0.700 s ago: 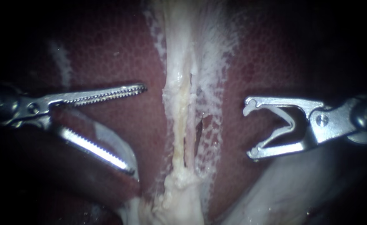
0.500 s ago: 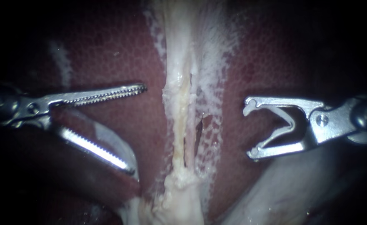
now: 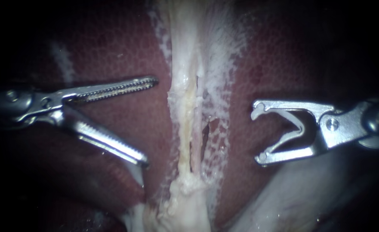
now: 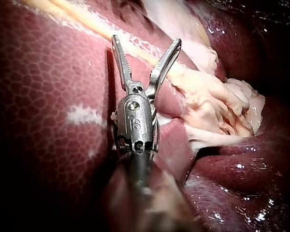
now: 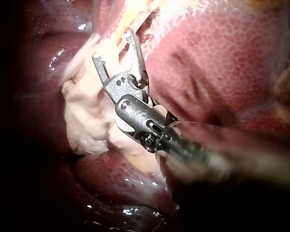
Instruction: Grabbing gallbladder
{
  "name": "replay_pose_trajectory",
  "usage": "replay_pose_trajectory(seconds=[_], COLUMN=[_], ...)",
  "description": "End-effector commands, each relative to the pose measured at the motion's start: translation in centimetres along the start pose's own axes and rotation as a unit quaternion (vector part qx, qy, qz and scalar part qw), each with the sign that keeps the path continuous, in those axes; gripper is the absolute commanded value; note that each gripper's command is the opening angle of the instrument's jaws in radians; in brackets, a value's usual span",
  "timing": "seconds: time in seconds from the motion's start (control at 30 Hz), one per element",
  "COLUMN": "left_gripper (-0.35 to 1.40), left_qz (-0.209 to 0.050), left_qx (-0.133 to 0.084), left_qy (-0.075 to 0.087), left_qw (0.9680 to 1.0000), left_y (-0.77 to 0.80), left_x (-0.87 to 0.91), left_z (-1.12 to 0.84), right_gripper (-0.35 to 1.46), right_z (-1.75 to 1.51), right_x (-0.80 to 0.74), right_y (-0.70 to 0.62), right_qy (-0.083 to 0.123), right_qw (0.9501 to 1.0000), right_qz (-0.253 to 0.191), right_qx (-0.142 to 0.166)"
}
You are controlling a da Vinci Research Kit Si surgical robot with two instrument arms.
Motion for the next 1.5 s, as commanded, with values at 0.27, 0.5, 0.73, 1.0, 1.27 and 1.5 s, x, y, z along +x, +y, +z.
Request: replay_pose_trajectory(seconds=[0.27,0.5,0.73,1.0,1.27,1.5], left_gripper=[1.10,1.10,1.10,1.08,0.98,0.91], left_qz=[0.002,0.002,-0.001,-0.010,-0.044,-0.061], left_qx=[-0.003,-0.008,-0.023,-0.050,-0.044,-0.045], left_qy=[0.006,0.017,0.026,0.033,0.036,0.037], left_qw=[1.0000,0.9998,0.9994,0.9981,0.9974,0.9964], left_y=[0.06,0.16,0.21,0.26,0.12,0.06], left_x=[0.08,0.17,0.23,0.27,0.25,0.22], left_z=[0.11,0.14,0.13,0.06,0.18,0.28], right_gripper=[0.60,0.60,0.60,0.60,0.60,0.60], right_z=[0.00,0.00,0.00,0.00,0.00,0.00], right_x=[0.00,0.00,0.00,0.00,0.00,0.00], right_y=[0.00,-0.01,-0.01,-0.01,-0.01,-0.01], right_qy=[0.000,0.000,0.000,0.000,0.000,0.000], right_qw=[1.0000,1.0000,1.0000,1.0000,1.0000,1.0000], right_qz=[0.000,0.000,0.000,0.000,0.000,0.000], right_qx=[0.000,0.000,0.000,0.000,0.000,0.001])
